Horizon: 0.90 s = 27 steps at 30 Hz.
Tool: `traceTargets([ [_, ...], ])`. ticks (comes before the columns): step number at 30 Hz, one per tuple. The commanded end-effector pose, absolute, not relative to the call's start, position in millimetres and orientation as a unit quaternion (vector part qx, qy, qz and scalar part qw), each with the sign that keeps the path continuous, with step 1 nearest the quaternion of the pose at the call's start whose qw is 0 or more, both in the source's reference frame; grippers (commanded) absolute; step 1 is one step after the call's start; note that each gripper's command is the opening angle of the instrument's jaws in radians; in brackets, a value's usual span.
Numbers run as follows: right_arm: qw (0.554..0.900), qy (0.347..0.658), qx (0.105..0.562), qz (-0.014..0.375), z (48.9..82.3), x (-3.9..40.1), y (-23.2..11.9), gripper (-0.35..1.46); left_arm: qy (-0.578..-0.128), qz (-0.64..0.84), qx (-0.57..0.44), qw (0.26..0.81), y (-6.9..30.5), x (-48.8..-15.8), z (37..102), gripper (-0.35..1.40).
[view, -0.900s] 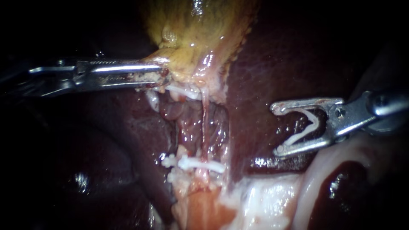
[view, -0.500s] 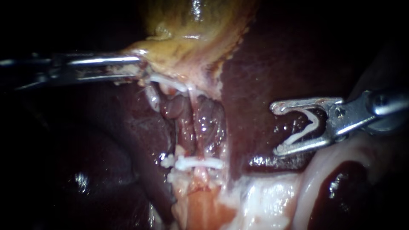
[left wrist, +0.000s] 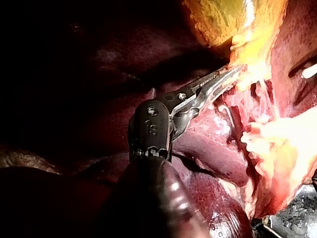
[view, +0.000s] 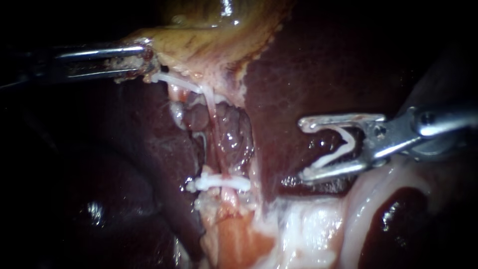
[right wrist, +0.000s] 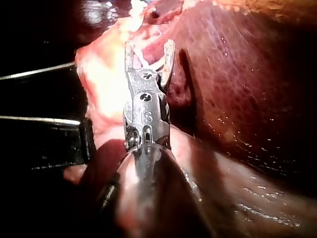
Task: Clipping second clip right tube
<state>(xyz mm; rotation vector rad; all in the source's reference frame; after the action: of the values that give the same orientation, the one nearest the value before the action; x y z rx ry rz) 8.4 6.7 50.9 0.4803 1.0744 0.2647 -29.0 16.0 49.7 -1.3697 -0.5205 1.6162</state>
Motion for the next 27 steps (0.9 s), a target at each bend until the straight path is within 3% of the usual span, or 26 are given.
traceTargets([
  [1, 0.822, 0.505, 0.229, 0.133, 51.1, 9.0, 6.7, 0.50, -0.211, 0.657, -0.557, 0.462, 16.0, -29.0, 49.7, -0.35],
  [14, 0.811, 0.494, 0.270, 0.163, 55.5, 16.3, 4.1, 0.49, -0.208, 0.657, -0.556, 0.464, 15.8, -29.4, 49.4, -0.35],
  [27, 0.767, 0.524, 0.321, 0.187, 56.8, 20.5, 2.6, 0.48, -0.208, 0.657, -0.556, 0.465, 15.7, -29.5, 49.3, -0.35],
])
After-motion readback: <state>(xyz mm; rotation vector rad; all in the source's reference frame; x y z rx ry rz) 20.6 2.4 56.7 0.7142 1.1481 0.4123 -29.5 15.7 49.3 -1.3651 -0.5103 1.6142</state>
